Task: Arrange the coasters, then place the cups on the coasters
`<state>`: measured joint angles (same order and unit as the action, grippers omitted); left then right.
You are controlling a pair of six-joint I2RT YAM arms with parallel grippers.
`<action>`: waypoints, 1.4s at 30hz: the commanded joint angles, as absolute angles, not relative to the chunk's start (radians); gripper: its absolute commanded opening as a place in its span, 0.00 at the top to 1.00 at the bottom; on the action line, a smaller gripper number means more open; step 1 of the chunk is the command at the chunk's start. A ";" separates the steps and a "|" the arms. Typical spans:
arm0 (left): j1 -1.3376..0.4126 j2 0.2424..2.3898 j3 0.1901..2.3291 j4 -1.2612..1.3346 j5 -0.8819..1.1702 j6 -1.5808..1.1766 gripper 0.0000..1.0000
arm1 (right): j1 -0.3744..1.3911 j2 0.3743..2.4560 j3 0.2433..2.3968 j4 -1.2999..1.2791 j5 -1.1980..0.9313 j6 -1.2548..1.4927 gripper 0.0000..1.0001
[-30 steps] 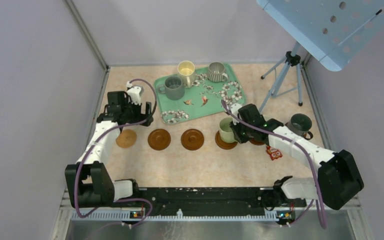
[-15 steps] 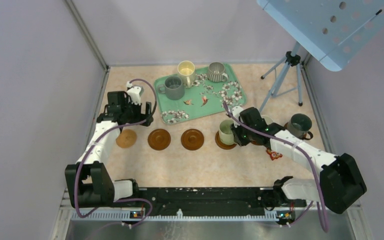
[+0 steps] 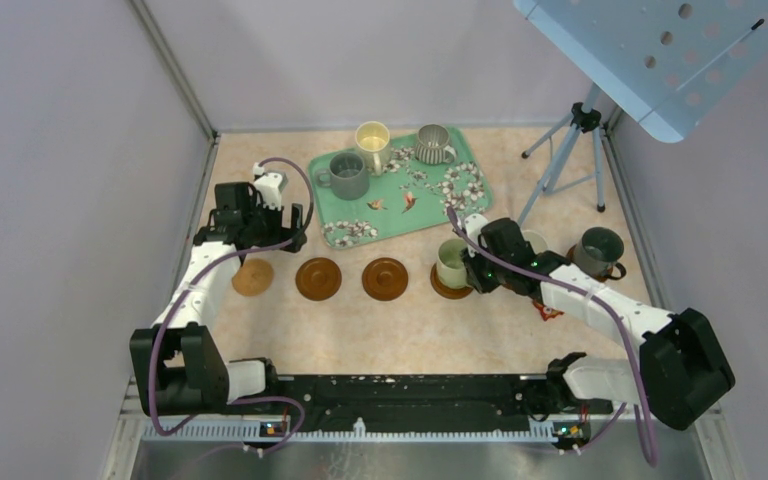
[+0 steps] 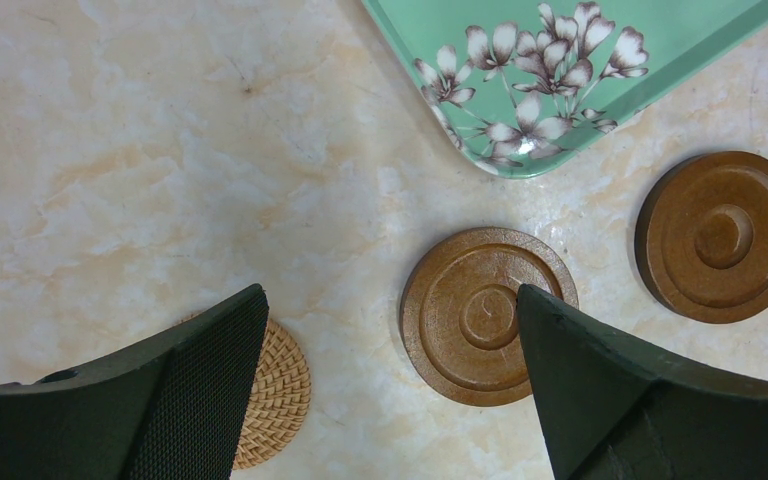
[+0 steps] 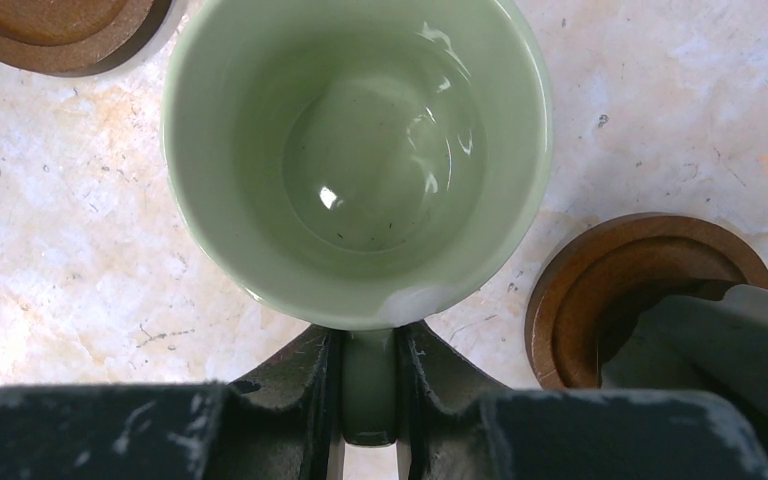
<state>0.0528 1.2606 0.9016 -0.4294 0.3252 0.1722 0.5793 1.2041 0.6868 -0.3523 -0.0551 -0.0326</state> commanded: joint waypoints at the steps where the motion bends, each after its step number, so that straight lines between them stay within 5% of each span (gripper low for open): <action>1: 0.058 1.255 0.936 -0.406 0.350 0.162 0.01 | 0.575 1.179 0.702 -0.326 -0.086 -0.026 0.87; 14: 0.058 1.253 0.933 -0.411 0.354 0.162 0.01 | 0.575 1.186 0.750 -0.403 -0.118 -0.035 0.56; 28: 0.058 1.259 0.933 -0.412 0.386 0.163 0.01 | 0.565 1.248 1.056 -0.641 -0.113 -0.169 0.24; 42: 0.059 1.260 0.949 -0.455 0.458 0.206 0.01 | 0.481 1.839 1.749 -0.664 -0.103 -0.262 0.23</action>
<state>0.0528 1.2613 0.9073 -0.4435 0.4049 0.1802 0.5262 1.6810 1.5757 -0.6373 -0.0929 -0.2096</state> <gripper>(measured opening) 0.987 0.777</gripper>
